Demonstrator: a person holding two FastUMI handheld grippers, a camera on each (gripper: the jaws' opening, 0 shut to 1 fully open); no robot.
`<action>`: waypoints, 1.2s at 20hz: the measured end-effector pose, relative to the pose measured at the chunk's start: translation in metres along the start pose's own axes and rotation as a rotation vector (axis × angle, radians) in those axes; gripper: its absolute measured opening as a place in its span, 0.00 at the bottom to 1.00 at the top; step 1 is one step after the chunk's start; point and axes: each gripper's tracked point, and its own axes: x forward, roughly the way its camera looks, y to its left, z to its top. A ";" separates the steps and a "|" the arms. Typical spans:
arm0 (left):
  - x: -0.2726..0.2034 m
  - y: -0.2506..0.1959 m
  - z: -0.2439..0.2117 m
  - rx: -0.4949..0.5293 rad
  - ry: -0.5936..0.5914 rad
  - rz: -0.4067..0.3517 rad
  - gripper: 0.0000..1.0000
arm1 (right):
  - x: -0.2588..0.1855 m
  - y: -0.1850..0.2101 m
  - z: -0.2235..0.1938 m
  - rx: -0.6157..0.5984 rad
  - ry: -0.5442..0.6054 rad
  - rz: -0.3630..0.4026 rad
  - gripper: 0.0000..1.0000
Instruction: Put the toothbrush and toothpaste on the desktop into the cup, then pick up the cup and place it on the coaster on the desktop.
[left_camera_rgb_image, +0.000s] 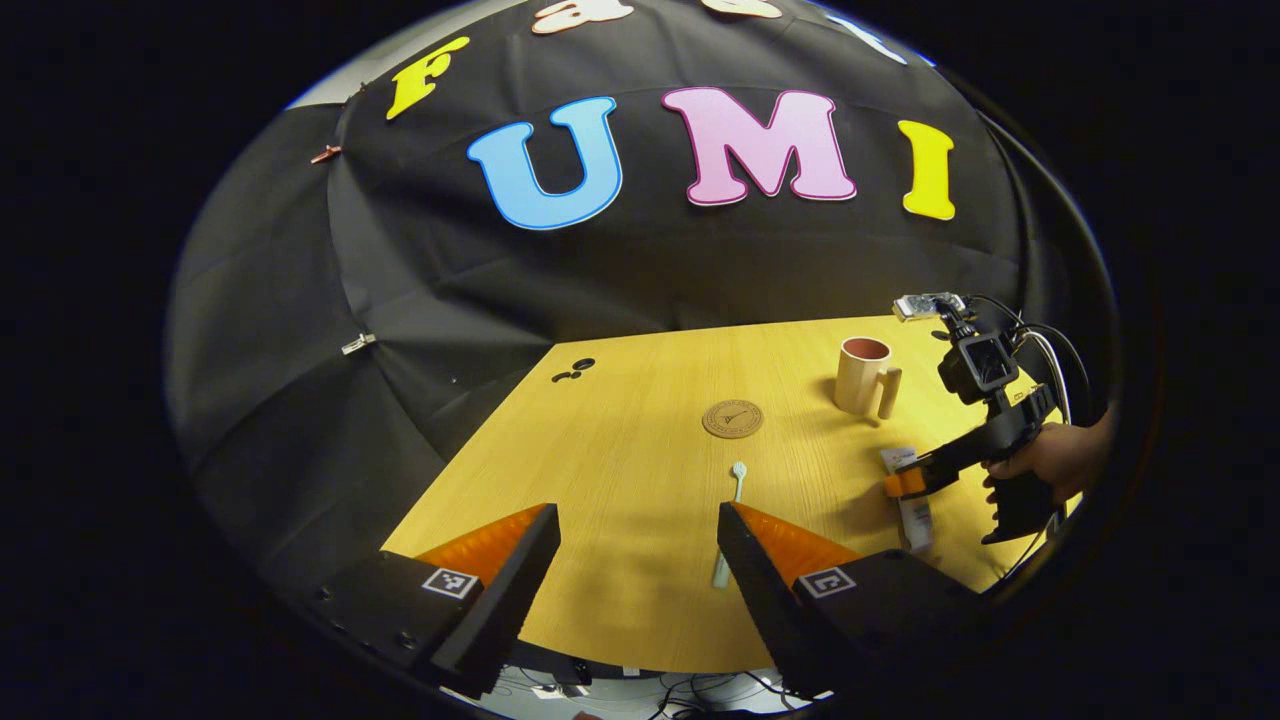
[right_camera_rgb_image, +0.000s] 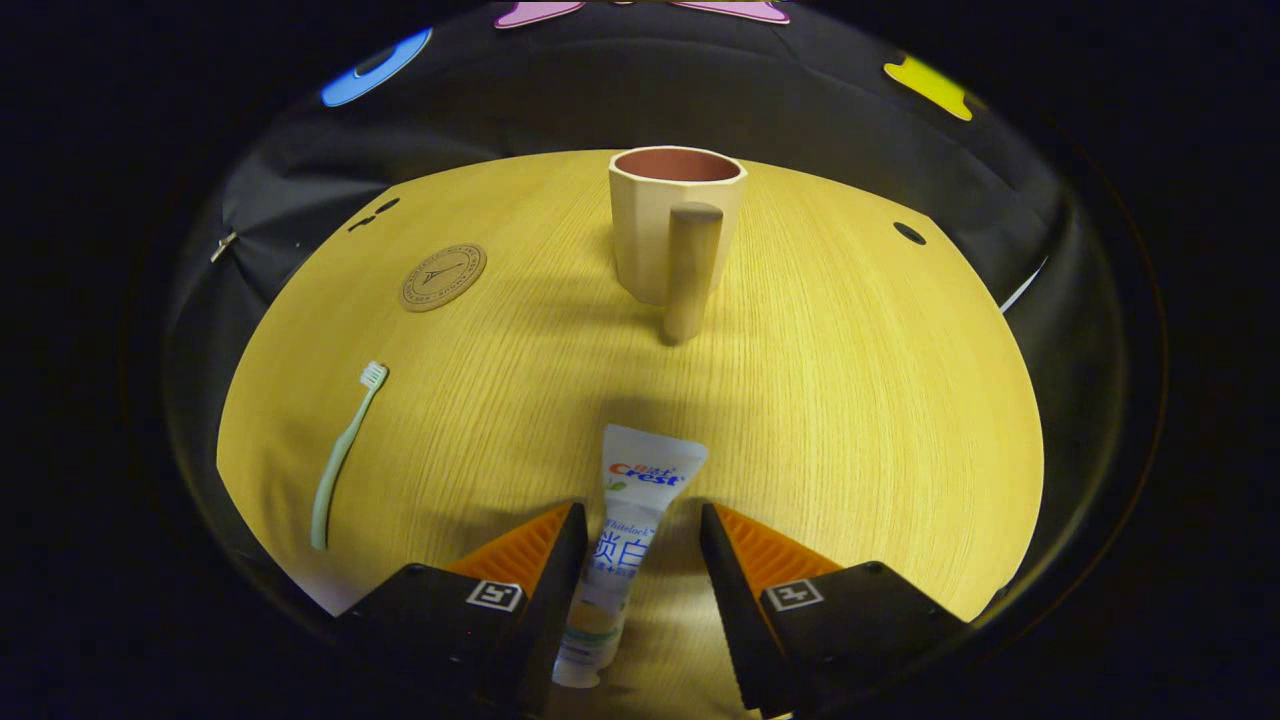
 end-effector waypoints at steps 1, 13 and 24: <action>0.000 0.000 0.000 -0.001 0.001 -0.004 1.00 | -0.001 0.002 -0.001 0.003 0.005 0.003 0.68; 0.009 -0.008 -0.018 -0.043 0.053 -0.072 1.00 | -0.006 0.014 -0.007 -0.035 0.045 0.104 0.17; 0.112 -0.066 -0.053 0.004 0.249 -0.265 0.92 | -0.058 -0.020 0.010 0.014 -0.067 0.153 0.17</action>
